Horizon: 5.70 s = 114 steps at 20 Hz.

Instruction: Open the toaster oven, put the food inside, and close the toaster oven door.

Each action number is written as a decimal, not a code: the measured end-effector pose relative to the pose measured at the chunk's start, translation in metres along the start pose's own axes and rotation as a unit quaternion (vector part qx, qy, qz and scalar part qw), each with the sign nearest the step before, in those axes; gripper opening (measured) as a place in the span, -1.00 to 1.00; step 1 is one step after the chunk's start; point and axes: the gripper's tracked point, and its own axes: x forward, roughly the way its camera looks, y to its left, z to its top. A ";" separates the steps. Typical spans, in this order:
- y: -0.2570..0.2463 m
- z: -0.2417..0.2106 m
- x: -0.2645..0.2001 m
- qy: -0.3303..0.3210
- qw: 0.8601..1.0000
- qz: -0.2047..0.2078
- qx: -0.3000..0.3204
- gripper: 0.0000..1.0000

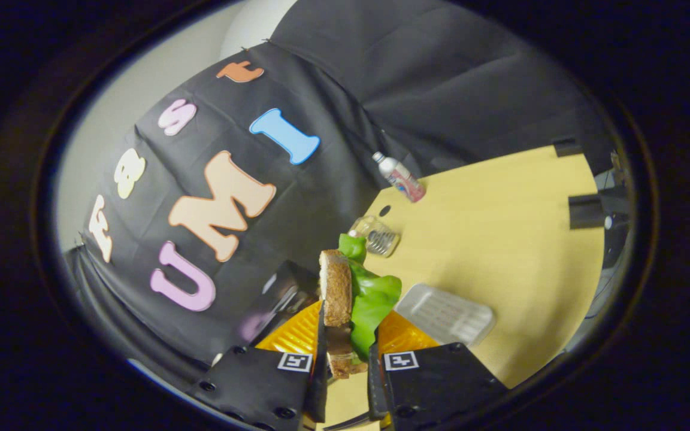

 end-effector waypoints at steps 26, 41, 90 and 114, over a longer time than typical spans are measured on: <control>0.093 -0.227 0.079 0.182 0.976 0.043 0.109 -0.43; 0.070 -0.199 0.104 0.148 0.988 0.002 0.034 0.59; -0.067 -0.265 -0.064 0.206 0.855 -0.058 -0.473 1.00; 0.096 -0.191 -0.020 0.080 0.890 0.039 -0.447 1.00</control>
